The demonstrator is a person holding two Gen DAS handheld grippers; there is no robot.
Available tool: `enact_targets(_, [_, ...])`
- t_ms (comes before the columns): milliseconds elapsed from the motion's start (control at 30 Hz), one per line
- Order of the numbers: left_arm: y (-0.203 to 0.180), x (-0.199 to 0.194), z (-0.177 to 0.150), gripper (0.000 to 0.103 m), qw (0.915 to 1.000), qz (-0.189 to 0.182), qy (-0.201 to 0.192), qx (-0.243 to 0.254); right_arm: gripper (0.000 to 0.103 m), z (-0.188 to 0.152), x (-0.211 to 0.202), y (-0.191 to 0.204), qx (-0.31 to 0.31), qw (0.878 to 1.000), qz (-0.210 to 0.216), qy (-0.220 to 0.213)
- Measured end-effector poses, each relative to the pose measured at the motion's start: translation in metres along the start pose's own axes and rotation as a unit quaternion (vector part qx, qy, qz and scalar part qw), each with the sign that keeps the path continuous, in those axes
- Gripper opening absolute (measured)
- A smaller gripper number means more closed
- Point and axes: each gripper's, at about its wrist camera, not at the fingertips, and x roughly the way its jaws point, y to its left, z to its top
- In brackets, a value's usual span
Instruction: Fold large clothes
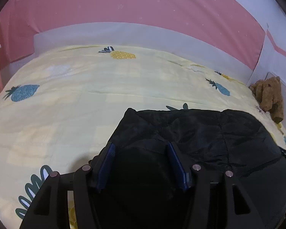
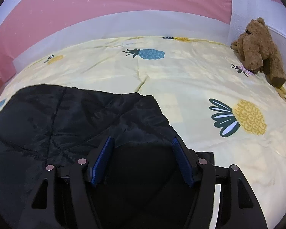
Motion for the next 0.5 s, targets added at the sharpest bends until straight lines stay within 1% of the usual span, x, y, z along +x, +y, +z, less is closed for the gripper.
enact_targets(233, [-0.0006,0.0072,-0.0044,0.058,1.0,-0.002,-0.001,-0.002,0.065,-0.0044,0.0023,-0.0004,0.007,1.0,0.006,0.001])
enact_targets(500, [-0.0007,0.0059,-0.0068,0.058,1.0,0.003,-0.002,-0.001,0.065,-0.005,0.0055,-0.0038,0.012,1.0,0.01,-0.003])
